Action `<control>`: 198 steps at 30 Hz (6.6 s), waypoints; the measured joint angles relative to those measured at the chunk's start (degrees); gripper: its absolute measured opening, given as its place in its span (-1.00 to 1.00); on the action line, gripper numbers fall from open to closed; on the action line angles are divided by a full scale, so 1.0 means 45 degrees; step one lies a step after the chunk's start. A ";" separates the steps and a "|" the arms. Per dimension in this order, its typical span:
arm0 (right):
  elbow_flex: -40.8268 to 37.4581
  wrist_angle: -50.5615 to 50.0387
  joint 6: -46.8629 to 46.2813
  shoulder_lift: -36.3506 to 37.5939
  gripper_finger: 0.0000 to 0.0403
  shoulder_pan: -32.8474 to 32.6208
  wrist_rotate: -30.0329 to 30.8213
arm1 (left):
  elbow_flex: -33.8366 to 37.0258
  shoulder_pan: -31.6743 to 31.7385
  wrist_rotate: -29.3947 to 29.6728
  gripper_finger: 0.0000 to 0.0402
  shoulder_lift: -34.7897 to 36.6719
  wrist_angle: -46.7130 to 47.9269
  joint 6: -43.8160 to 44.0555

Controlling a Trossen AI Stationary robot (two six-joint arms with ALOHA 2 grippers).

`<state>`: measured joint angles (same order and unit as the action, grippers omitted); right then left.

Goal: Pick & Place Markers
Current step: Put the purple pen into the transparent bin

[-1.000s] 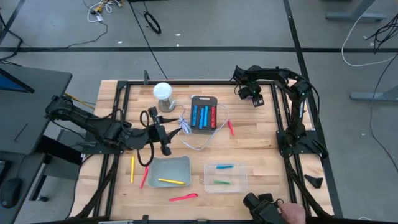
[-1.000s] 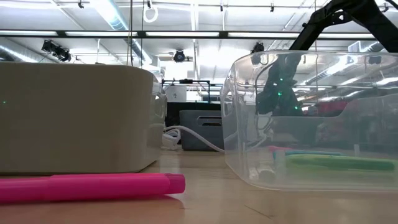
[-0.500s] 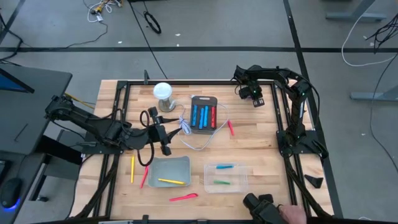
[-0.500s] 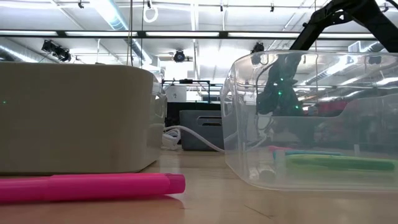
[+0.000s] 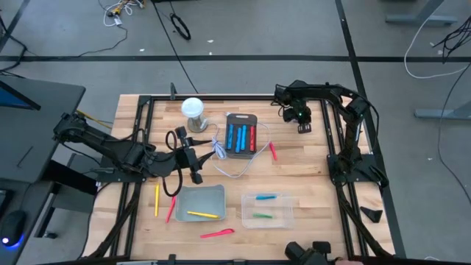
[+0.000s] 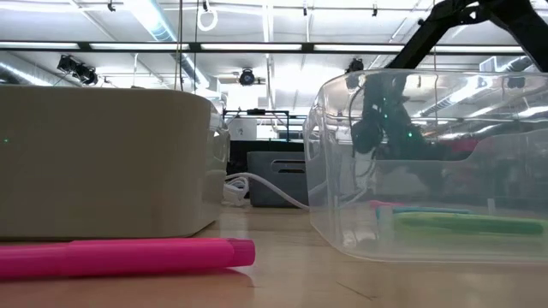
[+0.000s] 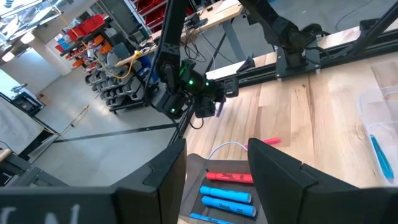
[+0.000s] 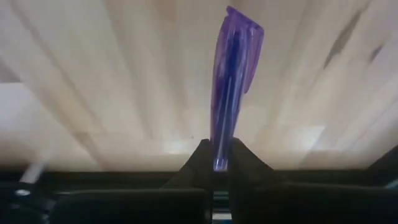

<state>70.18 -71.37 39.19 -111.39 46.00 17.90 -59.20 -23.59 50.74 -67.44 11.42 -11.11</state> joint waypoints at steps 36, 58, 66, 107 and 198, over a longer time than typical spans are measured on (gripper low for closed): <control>0.0037 -0.4139 -0.7599 0.4802 -0.98 -0.6027 -0.4151 | 0.0000 0.0260 -0.0005 -0.11 0.0000 0.0000 0.0005; 0.0037 -0.4144 -0.7735 0.4802 -0.61 -0.6281 -0.5475 | 0.0000 0.0267 -0.0481 -0.11 0.0000 0.0000 0.0010; 0.0042 -0.4142 -1.0452 0.4802 -0.16 -0.7459 -0.6825 | 0.0000 0.0267 -0.0481 -0.11 0.0000 0.0000 0.0015; -0.3198 -0.1337 -4.0070 0.5390 -0.09 -1.5971 -0.6369 | 0.0000 0.0278 -0.1902 -0.11 0.0010 0.0413 -0.0016; -0.7758 0.3301 -3.5039 0.6799 -0.09 -1.8302 -0.8094 | 0.0000 0.0617 -0.2597 -0.11 -0.0024 0.0885 0.0676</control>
<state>35.27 -56.51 -118.49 -80.79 -36.37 -18.53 -59.20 -20.82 39.05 -67.55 15.40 -8.07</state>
